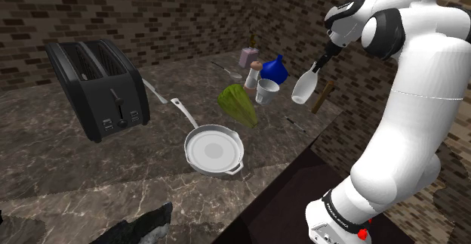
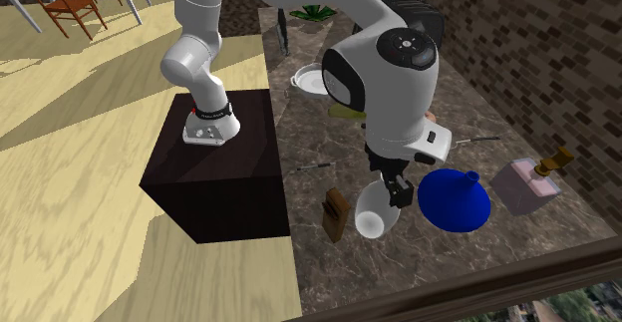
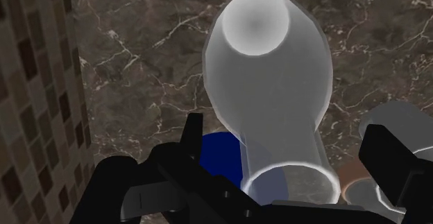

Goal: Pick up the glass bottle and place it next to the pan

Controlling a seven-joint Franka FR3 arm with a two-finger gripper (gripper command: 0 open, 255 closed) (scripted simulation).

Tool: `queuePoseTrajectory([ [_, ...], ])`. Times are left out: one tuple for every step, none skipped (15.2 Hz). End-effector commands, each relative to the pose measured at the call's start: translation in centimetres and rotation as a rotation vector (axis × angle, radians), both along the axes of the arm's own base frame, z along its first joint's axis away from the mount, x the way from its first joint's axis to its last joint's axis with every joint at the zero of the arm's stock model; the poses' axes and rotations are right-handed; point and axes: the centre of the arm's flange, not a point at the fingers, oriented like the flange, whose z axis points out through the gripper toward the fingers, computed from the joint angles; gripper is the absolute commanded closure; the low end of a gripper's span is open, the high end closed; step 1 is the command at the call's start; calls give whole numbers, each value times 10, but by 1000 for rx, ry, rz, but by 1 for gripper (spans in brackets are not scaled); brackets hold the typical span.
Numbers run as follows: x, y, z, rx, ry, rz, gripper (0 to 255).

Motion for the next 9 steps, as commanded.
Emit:
queuePoseTrajectory([
  [0,0,0,0,0,0,0],
  [0,0,0,0,0,0,0],
  [0,0,0,0,0,0,0],
  [0,0,0,0,0,0,255],
  [0,0,0,0,0,0,255],
  [0,0,0,0,0,0,255],
  [0,0,0,0,0,0,255],
  [0,0,0,0,0,0,255],
  [0,0,0,0,0,0,255],
])
